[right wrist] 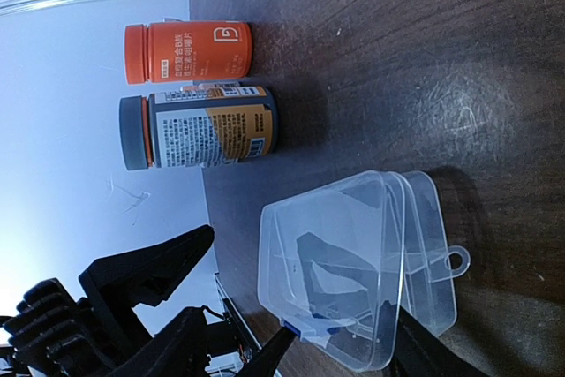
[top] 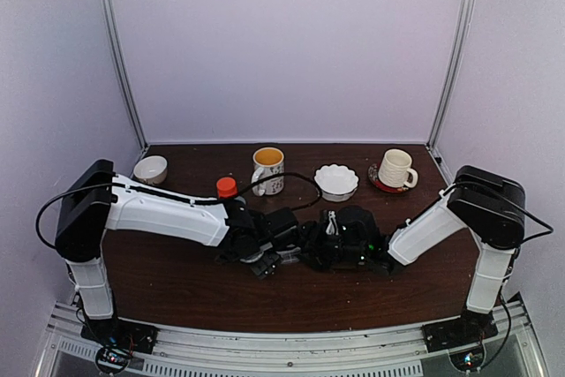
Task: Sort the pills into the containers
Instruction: Adjust the pill container at the center of the board.
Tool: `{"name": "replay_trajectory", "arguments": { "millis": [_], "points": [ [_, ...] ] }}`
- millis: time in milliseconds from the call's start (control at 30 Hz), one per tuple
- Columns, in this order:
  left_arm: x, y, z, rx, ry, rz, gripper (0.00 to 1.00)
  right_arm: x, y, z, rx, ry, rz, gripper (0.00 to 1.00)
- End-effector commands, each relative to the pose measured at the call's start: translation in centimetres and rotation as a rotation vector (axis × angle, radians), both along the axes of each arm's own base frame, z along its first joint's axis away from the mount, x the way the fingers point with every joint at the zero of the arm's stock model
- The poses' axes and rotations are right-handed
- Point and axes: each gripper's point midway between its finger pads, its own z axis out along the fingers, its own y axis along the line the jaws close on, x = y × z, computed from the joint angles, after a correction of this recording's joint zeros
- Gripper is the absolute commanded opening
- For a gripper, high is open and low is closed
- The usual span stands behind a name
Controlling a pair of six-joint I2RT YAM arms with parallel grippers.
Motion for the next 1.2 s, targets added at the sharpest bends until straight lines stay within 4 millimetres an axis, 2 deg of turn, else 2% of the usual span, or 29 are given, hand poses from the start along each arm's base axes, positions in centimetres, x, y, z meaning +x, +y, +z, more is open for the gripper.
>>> {"name": "replay_trajectory", "arguments": {
  "millis": [0,200,433,800,1033,1167],
  "points": [
    [1.6,0.2,2.1,0.004,-0.082,0.03,0.82,0.3,0.2,-0.2,-0.011,-0.011,0.004,0.68],
    [2.2,0.1,3.7,-0.02,-0.131,0.041,0.81,0.5,0.3,-0.3,-0.013,-0.013,0.0,0.68],
    [2.6,-0.4,4.0,-0.028,-0.154,0.037,0.79,1.2,0.6,0.6,0.006,-0.031,-0.008,0.68],
    [3.2,-0.8,5.0,-0.046,-0.17,0.037,0.79,2.2,0.3,1.9,0.022,-0.059,-0.031,0.57],
    [2.7,-1.0,5.5,-0.079,-0.15,0.019,0.79,2.5,0.7,3.4,0.051,-0.081,-0.025,0.5],
    [2.2,-1.2,5.2,-0.119,-0.127,-0.007,0.81,2.8,0.9,3.7,0.055,-0.084,-0.026,0.47]
  ]
}}
